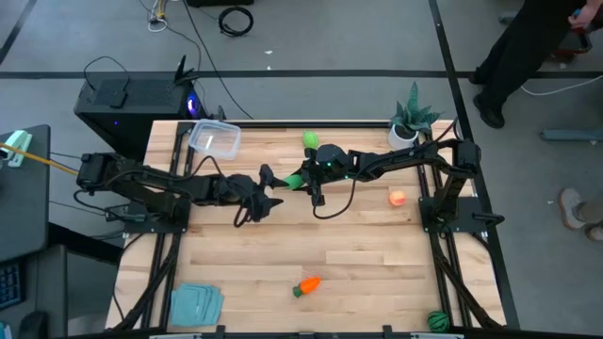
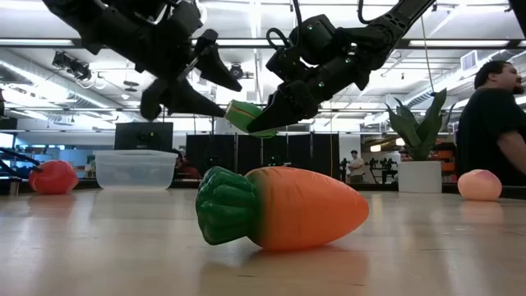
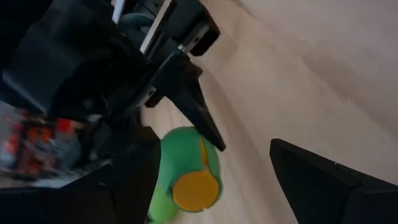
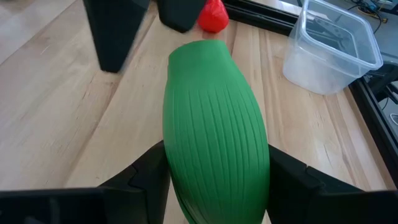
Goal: Pick and placing Produce into tupperware
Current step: Put the green corn into the transparent bin
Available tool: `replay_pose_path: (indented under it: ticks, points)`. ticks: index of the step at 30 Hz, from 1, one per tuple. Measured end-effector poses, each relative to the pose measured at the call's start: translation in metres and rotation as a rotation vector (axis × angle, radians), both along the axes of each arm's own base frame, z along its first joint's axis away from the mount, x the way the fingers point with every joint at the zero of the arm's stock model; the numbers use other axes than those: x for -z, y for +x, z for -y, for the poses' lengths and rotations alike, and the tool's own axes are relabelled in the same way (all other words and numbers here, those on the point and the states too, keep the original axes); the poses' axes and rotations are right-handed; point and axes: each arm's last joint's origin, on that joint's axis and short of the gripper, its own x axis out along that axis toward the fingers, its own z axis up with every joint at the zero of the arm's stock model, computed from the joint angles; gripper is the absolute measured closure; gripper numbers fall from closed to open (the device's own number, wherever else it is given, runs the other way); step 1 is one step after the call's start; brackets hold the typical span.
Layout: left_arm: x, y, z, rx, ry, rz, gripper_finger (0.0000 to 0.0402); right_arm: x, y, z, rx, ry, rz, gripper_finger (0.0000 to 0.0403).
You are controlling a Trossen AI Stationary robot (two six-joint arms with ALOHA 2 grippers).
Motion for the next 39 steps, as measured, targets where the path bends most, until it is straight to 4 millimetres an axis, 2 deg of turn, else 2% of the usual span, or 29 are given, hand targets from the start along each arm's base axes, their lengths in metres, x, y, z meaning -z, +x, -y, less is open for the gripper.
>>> replay_pose_path:
  ticks: [7, 12, 18, 26, 32, 39]
  points:
    - [0.004, 0.002, -0.004, -0.015, 0.087, -0.027, 0.0092, 0.000, 0.000, 0.000, 0.000, 0.000, 0.002, 0.0200]
    - [0.010, 0.011, -0.004, -0.004, 0.155, -0.018, 0.0093, 0.000, 0.000, 0.000, 0.001, 0.002, 0.002, 0.0200]
    - [0.016, 0.018, -0.007, -0.074, 0.235, -0.004, 0.0093, 0.000, 0.000, 0.000, 0.002, 0.003, 0.002, 0.0199]
    - [0.022, 0.020, -0.007, -0.068, 0.242, -0.028, 0.0096, 0.000, 0.000, 0.000, 0.002, 0.003, 0.002, 0.0201]
    - [0.022, 0.020, -0.007, -0.070, 0.243, -0.028, 0.0126, 0.000, 0.000, 0.000, 0.002, 0.004, 0.001, 0.0200]
    - [0.021, 0.019, -0.013, -0.107, 0.227, -0.023, 0.0185, 0.000, 0.000, 0.001, 0.008, 0.005, -0.001, 0.0199]
